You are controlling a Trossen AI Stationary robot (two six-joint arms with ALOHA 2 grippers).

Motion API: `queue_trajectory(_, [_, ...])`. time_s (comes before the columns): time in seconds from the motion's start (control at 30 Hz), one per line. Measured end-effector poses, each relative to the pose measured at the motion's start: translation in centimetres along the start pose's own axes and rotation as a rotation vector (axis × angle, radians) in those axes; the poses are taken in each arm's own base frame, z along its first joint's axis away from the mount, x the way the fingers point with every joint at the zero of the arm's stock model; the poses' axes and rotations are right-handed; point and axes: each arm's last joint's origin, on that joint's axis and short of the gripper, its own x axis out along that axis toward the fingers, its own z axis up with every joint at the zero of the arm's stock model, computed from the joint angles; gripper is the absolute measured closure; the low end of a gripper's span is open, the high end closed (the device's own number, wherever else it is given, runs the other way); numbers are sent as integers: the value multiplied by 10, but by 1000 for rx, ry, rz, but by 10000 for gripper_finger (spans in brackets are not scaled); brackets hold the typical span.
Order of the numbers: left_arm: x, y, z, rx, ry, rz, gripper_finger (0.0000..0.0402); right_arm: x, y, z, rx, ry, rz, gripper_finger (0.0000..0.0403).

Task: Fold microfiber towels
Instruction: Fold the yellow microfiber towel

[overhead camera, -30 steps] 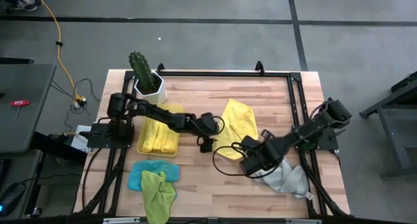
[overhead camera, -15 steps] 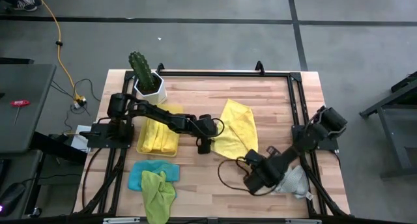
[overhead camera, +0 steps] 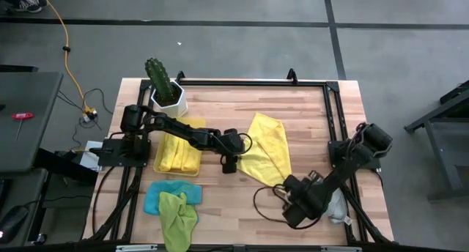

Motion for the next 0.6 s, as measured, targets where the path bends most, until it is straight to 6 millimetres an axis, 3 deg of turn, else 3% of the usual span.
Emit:
queue_trajectory(0.13, [0,0,0,0,1,0,275,-4,-15,16,-23,-234,-113,215])
queue_trajectory(0.23, [0,0,0,0,1,0,275,5,-18,35,-42,-330,-147,215])
queue_trajectory(0.47, [1,0,-1,-1,3,1,275,68,-44,85,-135,-360,-56,215])
queue_trajectory(0.6, [1,0,0,0,-9,4,275,89,-65,106,-241,-443,41,215])
